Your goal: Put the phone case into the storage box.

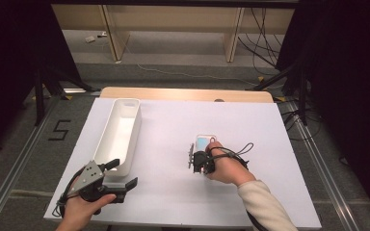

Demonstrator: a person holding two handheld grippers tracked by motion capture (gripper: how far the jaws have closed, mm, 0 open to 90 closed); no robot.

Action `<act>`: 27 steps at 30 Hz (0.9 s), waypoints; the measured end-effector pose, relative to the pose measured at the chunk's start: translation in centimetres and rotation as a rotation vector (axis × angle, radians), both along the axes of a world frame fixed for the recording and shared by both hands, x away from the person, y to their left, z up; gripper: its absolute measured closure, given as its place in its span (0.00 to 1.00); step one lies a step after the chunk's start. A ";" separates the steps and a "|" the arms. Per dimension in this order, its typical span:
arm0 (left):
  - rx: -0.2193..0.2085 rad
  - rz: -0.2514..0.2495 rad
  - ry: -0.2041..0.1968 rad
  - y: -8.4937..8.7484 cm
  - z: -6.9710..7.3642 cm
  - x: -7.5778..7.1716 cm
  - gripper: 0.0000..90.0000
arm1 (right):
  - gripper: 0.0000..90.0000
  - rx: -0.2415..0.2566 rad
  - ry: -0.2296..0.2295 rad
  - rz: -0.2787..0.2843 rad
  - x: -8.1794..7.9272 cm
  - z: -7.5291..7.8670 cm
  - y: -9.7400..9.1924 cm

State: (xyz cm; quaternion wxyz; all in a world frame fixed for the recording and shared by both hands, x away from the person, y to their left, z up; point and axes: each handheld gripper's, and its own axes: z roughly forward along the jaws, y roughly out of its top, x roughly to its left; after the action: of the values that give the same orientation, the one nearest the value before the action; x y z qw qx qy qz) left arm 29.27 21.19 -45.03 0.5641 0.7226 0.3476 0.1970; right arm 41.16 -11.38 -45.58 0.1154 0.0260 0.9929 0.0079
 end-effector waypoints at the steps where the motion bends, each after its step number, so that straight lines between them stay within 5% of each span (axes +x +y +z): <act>1: -0.005 -0.004 -0.003 0.0 0.0 0.0 0.09 | 0.96 0.001 0.000 0.001 0.0 0.0 0.0; 23: -0.003 -0.003 -0.003 0.0 0.0 0.0 0.10 | 0.97 0.020 -0.005 -0.023 -0.4 0.0 -0.3; 27: -0.003 -0.002 -0.003 0.0 0.0 0.0 0.10 | 0.98 0.029 -0.020 0.008 -0.3 0.0 -0.3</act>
State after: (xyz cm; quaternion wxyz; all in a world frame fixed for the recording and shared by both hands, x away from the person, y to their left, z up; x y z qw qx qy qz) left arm 29.29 21.15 -45.06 0.5659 0.7219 0.3464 0.1967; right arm 40.86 -11.65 -45.58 0.1248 0.0236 0.9916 0.0230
